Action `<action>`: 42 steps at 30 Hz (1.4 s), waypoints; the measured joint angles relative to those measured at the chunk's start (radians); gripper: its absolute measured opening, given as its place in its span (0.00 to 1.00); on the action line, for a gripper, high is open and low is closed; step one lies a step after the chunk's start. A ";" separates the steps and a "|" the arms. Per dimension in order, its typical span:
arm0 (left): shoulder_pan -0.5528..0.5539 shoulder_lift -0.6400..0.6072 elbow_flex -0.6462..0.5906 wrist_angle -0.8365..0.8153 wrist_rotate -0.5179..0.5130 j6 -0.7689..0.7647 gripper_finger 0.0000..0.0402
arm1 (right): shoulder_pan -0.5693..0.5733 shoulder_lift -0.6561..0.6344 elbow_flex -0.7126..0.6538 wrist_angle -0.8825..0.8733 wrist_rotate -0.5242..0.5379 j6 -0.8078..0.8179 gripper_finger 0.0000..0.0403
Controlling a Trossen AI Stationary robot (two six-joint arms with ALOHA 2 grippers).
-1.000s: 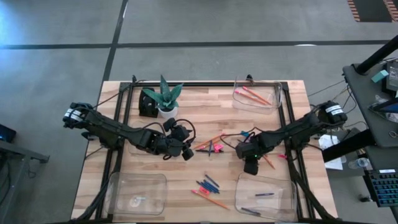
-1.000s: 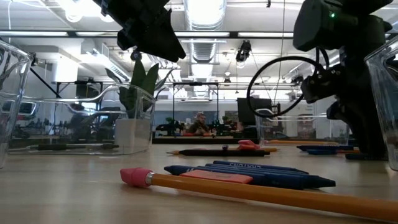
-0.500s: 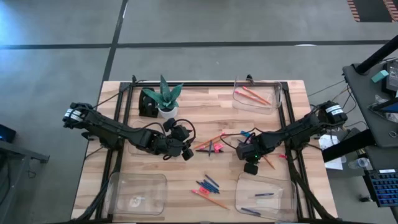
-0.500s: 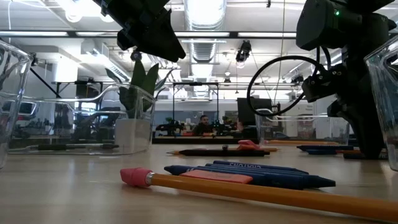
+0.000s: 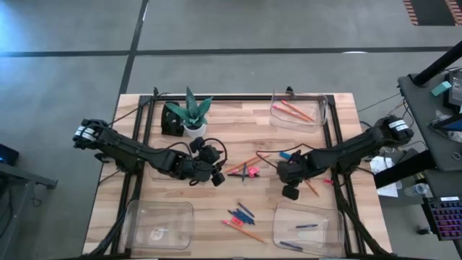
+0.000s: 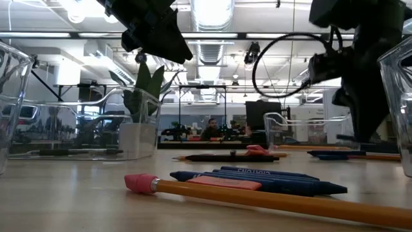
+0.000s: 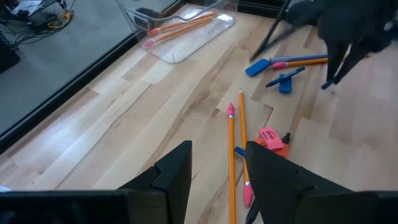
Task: Sort crayons/erasers/pens/pencils in bins
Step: Put the blue crayon into the bottom right transparent bin
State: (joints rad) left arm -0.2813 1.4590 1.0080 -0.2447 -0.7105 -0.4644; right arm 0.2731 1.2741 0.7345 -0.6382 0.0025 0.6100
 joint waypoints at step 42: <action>0.000 0.000 0.003 0.040 0.000 -0.003 0.34 | 0.585 0.087 0.277 -0.018 0.014 0.191 0.03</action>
State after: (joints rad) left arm -0.2817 1.4590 1.0111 -0.2052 -0.7109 -0.4676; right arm 0.8579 1.3613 1.0115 -0.6564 0.0164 0.8009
